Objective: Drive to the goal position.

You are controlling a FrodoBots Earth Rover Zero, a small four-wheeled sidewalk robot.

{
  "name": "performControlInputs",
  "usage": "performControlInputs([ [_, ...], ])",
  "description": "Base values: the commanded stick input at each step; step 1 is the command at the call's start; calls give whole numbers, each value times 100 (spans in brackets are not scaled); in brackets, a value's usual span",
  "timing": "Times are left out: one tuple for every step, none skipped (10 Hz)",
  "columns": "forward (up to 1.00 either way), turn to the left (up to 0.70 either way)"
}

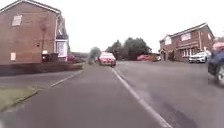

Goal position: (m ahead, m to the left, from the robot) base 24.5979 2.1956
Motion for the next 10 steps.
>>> performControlInputs([
  [100, 0],
  [100, 0],
  [100, 0],
  [100, 0],
  [100, -14],
  [100, -40],
  [100, -40],
  [100, -40],
  [100, -40],
  [100, -40],
])
